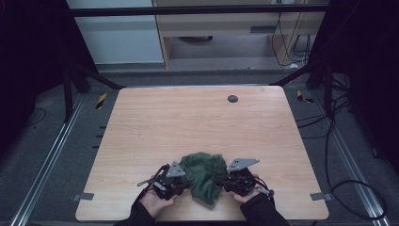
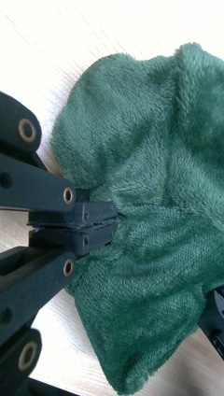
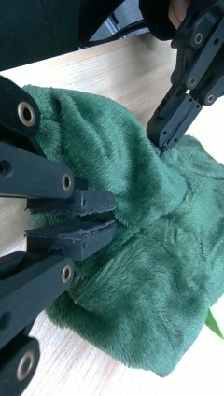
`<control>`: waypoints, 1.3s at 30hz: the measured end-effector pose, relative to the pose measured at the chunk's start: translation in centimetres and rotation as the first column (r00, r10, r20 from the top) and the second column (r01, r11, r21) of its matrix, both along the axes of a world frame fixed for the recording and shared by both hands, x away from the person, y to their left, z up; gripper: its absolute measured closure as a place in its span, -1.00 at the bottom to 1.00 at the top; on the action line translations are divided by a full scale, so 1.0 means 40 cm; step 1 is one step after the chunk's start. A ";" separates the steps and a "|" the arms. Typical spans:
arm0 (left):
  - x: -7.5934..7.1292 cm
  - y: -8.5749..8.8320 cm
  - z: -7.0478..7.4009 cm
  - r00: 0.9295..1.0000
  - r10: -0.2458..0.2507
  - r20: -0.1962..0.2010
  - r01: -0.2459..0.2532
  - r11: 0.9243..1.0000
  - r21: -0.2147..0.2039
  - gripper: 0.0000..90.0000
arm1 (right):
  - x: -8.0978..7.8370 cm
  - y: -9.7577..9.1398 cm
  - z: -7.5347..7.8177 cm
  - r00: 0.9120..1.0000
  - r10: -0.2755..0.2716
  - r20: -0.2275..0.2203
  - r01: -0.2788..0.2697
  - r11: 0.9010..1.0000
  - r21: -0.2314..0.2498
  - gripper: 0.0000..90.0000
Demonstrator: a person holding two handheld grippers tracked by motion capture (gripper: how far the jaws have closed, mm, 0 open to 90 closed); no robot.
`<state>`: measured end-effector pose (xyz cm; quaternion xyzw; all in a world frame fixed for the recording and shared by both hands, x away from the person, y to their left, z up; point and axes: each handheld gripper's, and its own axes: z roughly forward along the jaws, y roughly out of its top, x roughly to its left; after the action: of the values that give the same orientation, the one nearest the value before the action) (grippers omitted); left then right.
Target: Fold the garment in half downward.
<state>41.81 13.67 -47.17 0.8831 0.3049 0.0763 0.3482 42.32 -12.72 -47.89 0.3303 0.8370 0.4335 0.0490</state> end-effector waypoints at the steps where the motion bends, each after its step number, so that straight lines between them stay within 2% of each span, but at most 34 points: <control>1: 0.000 0.003 0.003 1.000 0.003 0.004 -0.003 1.000 -0.005 0.95 | -0.001 0.000 0.002 1.000 0.000 0.001 0.000 1.000 0.003 0.82; 3: 0.000 0.010 0.012 1.000 0.013 0.014 -0.012 1.000 -0.017 0.91 | -0.003 -0.002 0.008 1.000 -0.004 0.010 0.004 1.000 0.007 0.79; 6: 0.000 0.033 0.029 0.998 0.042 0.053 -0.041 0.999 -0.029 0.78 | -0.003 -0.009 0.016 1.000 -0.011 0.022 0.010 1.000 0.025 0.75; 9: 0.007 0.067 0.042 0.993 0.084 0.083 -0.081 0.996 -0.041 0.62 | -0.001 -0.023 0.027 0.999 -0.031 0.037 0.029 0.998 0.049 0.70; 11: 0.014 0.088 0.047 0.988 0.121 0.097 -0.116 0.992 -0.052 0.51 | 0.002 -0.033 0.034 0.998 -0.049 0.051 0.045 0.997 0.065 0.65; 13: 0.026 0.114 0.052 0.981 0.160 0.110 -0.154 0.986 -0.062 0.30 | 0.009 -0.051 0.045 0.994 -0.084 0.072 0.078 0.993 0.086 0.56; 14: 0.026 0.114 0.052 0.981 0.160 0.110 -0.154 0.986 -0.062 0.25 | 0.009 -0.051 0.045 0.994 -0.084 0.072 0.078 0.993 0.086 0.56; 15: 0.031 0.126 0.053 0.978 0.176 0.114 -0.169 0.984 -0.061 0.21 | 0.013 -0.063 0.050 0.990 -0.111 0.086 0.103 0.991 0.089 0.50; 16: 0.035 0.133 0.053 0.976 0.183 0.115 -0.177 0.982 -0.061 0.21 | 0.013 -0.063 0.050 0.990 -0.111 0.086 0.103 0.991 0.089 0.50; 18: 0.041 0.152 0.053 0.968 0.218 0.127 -0.212 0.975 -0.062 0.12 | 0.016 -0.074 0.053 0.986 -0.136 0.093 0.127 0.987 0.094 0.44; 20: 0.047 0.169 0.052 0.963 0.237 0.131 -0.231 0.971 -0.058 0.04 | 0.020 -0.087 0.054 0.982 -0.159 0.098 0.150 0.984 0.094 0.38; 22: 0.053 0.185 0.051 0.959 0.248 0.135 -0.243 0.969 -0.054 -0.06 | 0.026 -0.103 0.053 0.976 -0.187 0.108 0.177 0.980 0.091 0.32; 23: 0.056 0.193 0.049 0.957 0.258 0.137 -0.252 0.966 -0.057 -0.14 | 0.031 -0.118 0.051 0.970 -0.213 0.115 0.204 0.975 0.088 0.24; 25: 0.061 0.209 0.045 0.953 0.273 0.133 -0.268 0.962 -0.054 -0.16 | 0.032 -0.124 0.051 0.968 -0.222 0.115 0.213 0.973 0.087 0.22; 28: 0.068 0.229 0.037 0.948 0.293 0.124 -0.289 0.956 -0.050 -0.22 | 0.038 -0.148 0.049 0.958 -0.262 0.117 0.253 0.964 0.084 0.08; 29: 0.070 0.238 0.033 0.945 0.301 0.126 -0.298 0.953 -0.049 -0.26 | 0.041 -0.162 0.047 0.952 -0.284 0.116 0.276 0.958 0.079 0.00; 31: 0.074 0.253 0.028 0.942 0.312 0.123 -0.308 0.950 -0.051 -0.27 | 0.042 -0.167 0.046 0.949 -0.294 0.112 0.287 0.955 0.075 -0.02; 33: 0.077 0.267 0.024 0.940 0.317 0.124 -0.313 0.948 -0.049 -0.32 | 0.046 -0.183 0.042 0.941 -0.316 0.120 0.310 0.949 0.064 -0.11; 34: 0.078 0.274 0.023 0.938 0.323 0.127 -0.320 0.946 -0.046 -0.35 | 0.049 -0.197 0.038 0.935 -0.335 0.116 0.330 0.942 0.059 -0.20; 35: 0.079 0.279 0.021 0.938 0.324 0.127 -0.321 0.946 -0.045 -0.35 | 0.049 -0.197 0.038 0.935 -0.335 0.116 0.330 0.942 0.059 -0.20; 39: 0.083 0.311 0.018 0.929 0.347 0.127 -0.344 0.938 -0.047 -0.40 | 0.058 -0.225 0.026 0.920 -0.378 0.105 0.375 0.926 0.044 -0.32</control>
<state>45.11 26.13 -46.46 0.8044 0.4327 0.1915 0.3593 44.64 -21.73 -46.84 0.4607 0.7489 0.4434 0.1742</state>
